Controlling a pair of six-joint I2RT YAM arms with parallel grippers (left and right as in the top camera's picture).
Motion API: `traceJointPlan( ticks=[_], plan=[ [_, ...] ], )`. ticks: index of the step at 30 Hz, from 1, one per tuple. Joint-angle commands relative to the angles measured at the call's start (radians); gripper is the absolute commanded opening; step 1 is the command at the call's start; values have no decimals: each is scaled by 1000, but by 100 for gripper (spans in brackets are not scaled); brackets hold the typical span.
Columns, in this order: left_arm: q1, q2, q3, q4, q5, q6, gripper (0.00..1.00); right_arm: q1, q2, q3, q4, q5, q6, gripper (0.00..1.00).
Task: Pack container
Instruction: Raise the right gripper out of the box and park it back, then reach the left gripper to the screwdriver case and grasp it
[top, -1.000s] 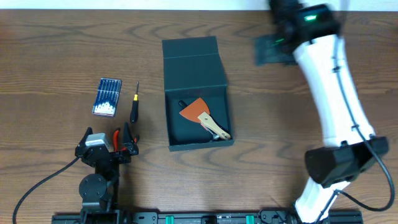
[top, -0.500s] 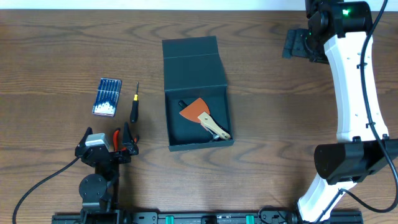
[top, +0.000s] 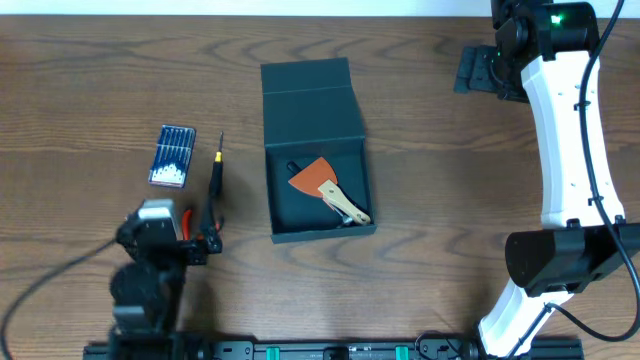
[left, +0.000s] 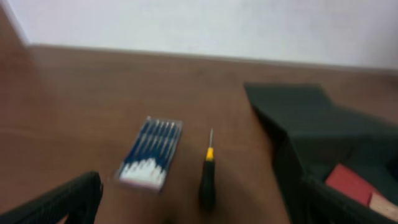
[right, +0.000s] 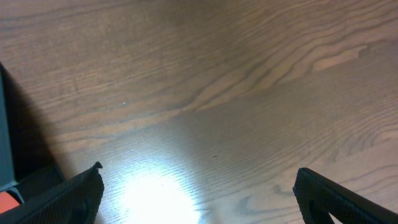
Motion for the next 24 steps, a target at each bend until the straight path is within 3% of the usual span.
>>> traceJointPlan(
  ticks=[1,5,8,11,18,24],
  plan=[
    [5,230,213,-100,-12,115,98,-7,-3,14,1,14,13,99],
    [5,581,494,-319,-11,167,98,-7,-3,14,1,14,13,99],
    [5,776,663,-459,-11,246,99,-7,-3,14,1,14,13,99],
    [5,928,794,-525,-3,244,98,-7,-3,14,1,14,13,99],
    [6,1026,824,-488,-8,275,99,-7,-3,14,1,14,13,99],
    [66,1075,826,-447,-117,290,99,-7,-3,14,1,14,13,99]
  ],
)
